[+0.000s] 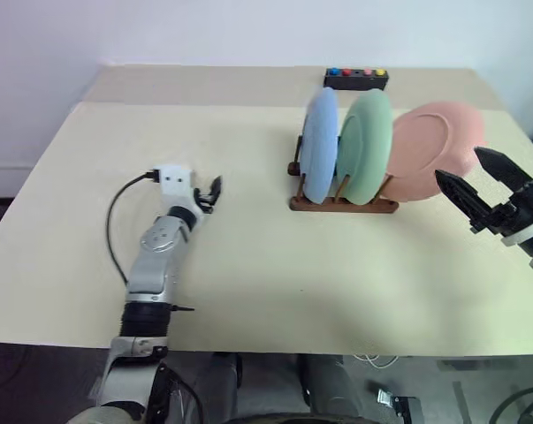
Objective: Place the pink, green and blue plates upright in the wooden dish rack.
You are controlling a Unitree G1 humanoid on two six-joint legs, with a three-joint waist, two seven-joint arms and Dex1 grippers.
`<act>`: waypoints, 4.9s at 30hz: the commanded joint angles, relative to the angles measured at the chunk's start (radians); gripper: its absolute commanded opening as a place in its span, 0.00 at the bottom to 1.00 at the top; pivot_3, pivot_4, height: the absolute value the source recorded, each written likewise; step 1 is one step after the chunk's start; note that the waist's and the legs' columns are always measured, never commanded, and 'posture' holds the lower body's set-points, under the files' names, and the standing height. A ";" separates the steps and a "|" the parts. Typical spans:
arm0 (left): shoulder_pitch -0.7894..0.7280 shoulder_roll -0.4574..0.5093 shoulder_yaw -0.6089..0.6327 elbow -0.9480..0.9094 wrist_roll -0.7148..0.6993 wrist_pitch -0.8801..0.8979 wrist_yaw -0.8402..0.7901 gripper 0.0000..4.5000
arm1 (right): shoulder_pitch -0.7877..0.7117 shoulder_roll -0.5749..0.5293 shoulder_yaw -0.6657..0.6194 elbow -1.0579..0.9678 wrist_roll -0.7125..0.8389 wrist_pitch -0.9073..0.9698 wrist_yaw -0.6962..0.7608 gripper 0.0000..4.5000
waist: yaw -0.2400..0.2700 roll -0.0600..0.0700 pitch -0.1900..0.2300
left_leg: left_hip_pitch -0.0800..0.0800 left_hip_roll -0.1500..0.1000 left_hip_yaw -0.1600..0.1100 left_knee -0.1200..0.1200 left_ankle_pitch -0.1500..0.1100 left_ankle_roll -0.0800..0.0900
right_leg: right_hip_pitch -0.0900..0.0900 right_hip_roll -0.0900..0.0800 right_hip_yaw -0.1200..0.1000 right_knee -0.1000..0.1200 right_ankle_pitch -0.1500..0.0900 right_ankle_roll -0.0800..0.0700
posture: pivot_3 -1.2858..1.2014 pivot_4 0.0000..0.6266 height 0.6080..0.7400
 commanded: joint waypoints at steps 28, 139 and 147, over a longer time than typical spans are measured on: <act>0.113 0.101 -0.106 -0.160 -0.049 -0.024 -0.283 0.70 | -0.036 -0.098 -0.087 0.179 -0.083 -0.082 -0.051 0.00 | 0.007 0.000 0.000 | 0.001 -0.001 -0.002 0.001 0.001 -0.001 | 0.000 0.000 0.000 0.007 -0.001 -0.001 | 0.52 0.24 0.96; 0.284 0.371 -0.012 -0.185 -0.074 -0.069 -0.509 0.70 | 0.274 -0.089 -0.043 0.224 -0.205 -0.119 0.167 0.00 | 0.004 0.004 -0.001 | 0.012 0.000 0.000 0.001 0.002 0.001 | 0.010 -0.001 0.000 0.008 -0.004 -0.006 | 0.52 0.24 0.96; 0.328 0.370 0.023 -0.212 -0.078 -0.074 -0.487 0.70 | 0.227 -0.072 0.034 0.294 -0.208 -0.145 0.178 0.00 | 0.003 0.004 -0.001 | 0.012 0.000 0.000 0.000 0.002 0.000 | 0.009 -0.001 0.000 0.008 -0.004 -0.006 | 0.52 0.24 0.96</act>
